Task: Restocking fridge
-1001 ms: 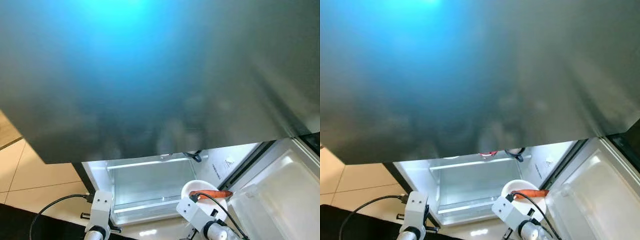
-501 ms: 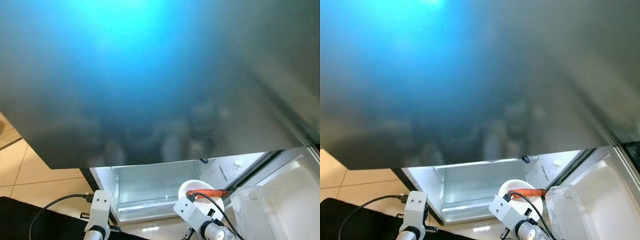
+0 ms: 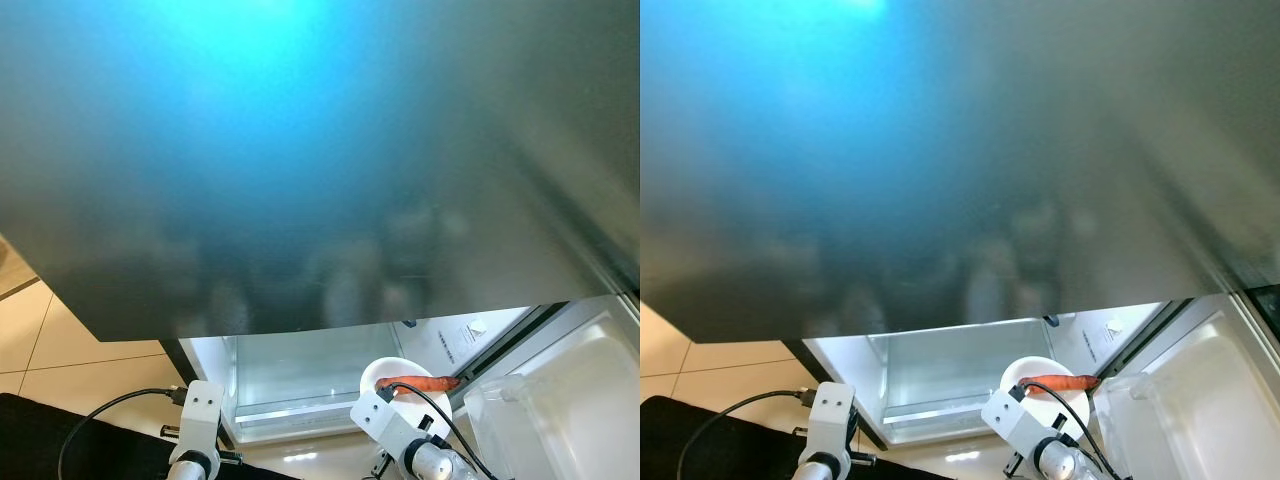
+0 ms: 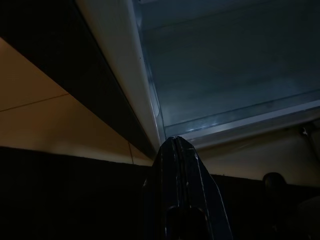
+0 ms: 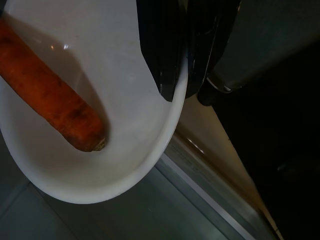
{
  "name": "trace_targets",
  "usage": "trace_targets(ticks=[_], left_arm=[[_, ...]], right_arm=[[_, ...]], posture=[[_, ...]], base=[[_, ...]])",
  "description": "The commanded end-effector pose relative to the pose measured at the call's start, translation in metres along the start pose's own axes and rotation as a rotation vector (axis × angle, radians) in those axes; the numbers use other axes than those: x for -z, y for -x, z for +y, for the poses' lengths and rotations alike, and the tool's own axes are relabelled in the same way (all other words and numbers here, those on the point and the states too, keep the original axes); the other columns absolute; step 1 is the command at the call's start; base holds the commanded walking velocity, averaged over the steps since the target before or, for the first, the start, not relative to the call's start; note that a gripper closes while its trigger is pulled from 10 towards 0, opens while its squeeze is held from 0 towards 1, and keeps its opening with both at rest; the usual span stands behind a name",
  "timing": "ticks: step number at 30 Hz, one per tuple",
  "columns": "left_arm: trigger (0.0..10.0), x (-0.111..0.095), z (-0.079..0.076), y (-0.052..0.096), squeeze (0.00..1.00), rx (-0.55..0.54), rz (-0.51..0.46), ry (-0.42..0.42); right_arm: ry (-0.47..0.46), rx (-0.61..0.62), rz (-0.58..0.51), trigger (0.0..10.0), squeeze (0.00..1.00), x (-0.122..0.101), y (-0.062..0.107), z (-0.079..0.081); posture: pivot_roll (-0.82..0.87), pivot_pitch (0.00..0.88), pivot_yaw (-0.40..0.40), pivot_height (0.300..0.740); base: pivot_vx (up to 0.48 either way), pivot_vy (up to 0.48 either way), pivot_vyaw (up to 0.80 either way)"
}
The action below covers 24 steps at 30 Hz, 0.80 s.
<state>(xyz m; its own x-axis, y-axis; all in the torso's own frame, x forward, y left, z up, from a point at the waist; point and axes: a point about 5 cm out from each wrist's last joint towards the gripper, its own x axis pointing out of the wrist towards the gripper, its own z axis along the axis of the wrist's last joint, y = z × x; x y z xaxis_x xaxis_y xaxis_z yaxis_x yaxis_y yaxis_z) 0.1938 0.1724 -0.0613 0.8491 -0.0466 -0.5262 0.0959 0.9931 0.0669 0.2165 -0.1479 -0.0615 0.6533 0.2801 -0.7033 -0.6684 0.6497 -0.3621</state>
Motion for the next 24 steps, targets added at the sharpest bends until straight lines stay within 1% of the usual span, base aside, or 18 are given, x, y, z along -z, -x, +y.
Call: trace_targets(ticks=[1, 4, 7, 9, 11, 13, 15, 18, 21, 24], left_arm=[[10.0, 0.0068, 0.0039, 0.0037, 0.00, -0.008, 0.027, 0.009], [10.0, 0.0083, 0.0013, 0.0045, 0.00, 0.017, 0.032, -0.001], [10.0, 0.0086, 0.0010, 0.0046, 0.00, 0.020, 0.034, -0.001], [10.0, 0.0085, 0.0012, 0.0045, 0.00, 0.019, 0.035, -0.001], [10.0, 0.0084, 0.0012, 0.0043, 0.00, 0.018, 0.035, -0.001], [10.0, 0.0082, 0.0011, 0.0041, 0.00, 0.019, 0.036, -0.005], [10.0, 0.0081, 0.0011, 0.0040, 0.00, 0.021, 0.036, -0.007], [10.0, 0.0073, 0.0002, 0.0038, 0.00, 0.039, 0.032, -0.029], [10.0, 0.0068, -0.0006, 0.0036, 0.00, 0.050, 0.031, -0.044], [10.0, 0.0065, -0.0014, 0.0036, 0.00, 0.057, 0.028, -0.053]], right_arm=[[-0.016, 0.005, 0.005, 10.0, 0.00, 0.0026, 0.0011, -0.0009], [-0.070, 0.004, 0.000, 10.0, 0.00, 0.0003, -0.0001, 0.0003], [-0.089, 0.009, -0.002, 10.0, 0.00, -0.0010, -0.0007, 0.0004], [-0.129, 0.019, -0.005, 10.0, 0.00, -0.0027, -0.0015, -0.0003], [-0.144, 0.027, -0.006, 10.0, 0.00, -0.0034, -0.0018, -0.0010], [-0.195, 0.037, -0.002, 10.0, 0.00, -0.0034, -0.0021, -0.0018], [-0.208, 0.037, -0.005, 10.0, 0.00, -0.0035, -0.0021, -0.0018], [-0.196, 0.032, -0.014, 10.0, 0.00, -0.0044, -0.0020, -0.0019], [-0.202, 0.032, -0.029, 10.0, 0.00, -0.0055, -0.0018, -0.0021], [-0.186, 0.025, -0.031, 10.0, 0.00, -0.0058, -0.0018, -0.0015]], posture=[[-0.09, 0.118, -0.042, 0.740], [-0.09, 0.117, -0.042, 0.740], [-0.09, 0.118, -0.040, 0.740], [-0.08, 0.118, -0.039, 0.740], [-0.08, 0.119, -0.039, 0.740], [-0.08, 0.120, -0.035, 0.730], [-0.08, 0.120, -0.035, 0.725], [-0.08, 0.121, -0.033, 0.705], [-0.09, 0.122, -0.031, 0.705], [-0.09, 0.123, -0.030, 0.705]], base=[[0.000, 0.000, 0.00], [0.000, 0.000, 0.00], [0.000, 0.000, 0.00], [0.000, 0.000, 0.00], [0.000, 0.000, 0.00], [0.000, 0.000, 0.00], [0.000, 0.000, 0.00], [0.000, 0.000, 0.00], [0.000, 0.000, 0.00], [0.000, 0.000, 0.00]])
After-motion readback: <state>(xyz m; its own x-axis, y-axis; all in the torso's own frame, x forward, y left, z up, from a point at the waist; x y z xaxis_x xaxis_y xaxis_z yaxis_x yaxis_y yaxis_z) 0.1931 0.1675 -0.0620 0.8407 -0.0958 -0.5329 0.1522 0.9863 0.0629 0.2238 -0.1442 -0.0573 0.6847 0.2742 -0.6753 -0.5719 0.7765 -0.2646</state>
